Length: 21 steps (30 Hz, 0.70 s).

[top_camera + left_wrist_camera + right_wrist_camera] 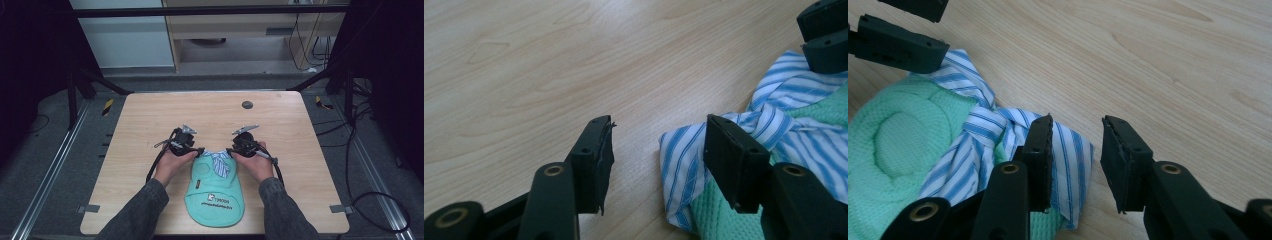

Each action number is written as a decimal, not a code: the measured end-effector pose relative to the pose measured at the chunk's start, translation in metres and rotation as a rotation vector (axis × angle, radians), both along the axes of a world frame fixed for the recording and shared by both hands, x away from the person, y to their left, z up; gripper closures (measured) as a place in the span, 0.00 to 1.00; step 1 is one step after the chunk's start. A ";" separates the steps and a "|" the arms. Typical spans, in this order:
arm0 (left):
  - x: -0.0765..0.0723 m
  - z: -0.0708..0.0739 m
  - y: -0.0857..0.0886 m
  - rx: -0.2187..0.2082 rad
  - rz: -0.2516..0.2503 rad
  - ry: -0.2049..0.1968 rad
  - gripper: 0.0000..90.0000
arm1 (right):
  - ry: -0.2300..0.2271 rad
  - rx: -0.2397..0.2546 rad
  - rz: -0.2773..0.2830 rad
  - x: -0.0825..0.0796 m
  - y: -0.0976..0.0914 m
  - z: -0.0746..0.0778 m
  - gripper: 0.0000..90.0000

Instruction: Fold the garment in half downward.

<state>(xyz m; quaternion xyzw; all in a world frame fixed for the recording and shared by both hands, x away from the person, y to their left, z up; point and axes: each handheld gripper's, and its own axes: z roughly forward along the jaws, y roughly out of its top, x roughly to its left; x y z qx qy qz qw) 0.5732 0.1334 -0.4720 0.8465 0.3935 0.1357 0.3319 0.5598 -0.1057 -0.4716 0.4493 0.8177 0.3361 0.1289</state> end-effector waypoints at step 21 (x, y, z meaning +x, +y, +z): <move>-0.001 -0.018 0.000 0.021 -0.030 0.019 0.55 | 0.053 -0.021 0.008 0.004 0.008 -0.017 0.62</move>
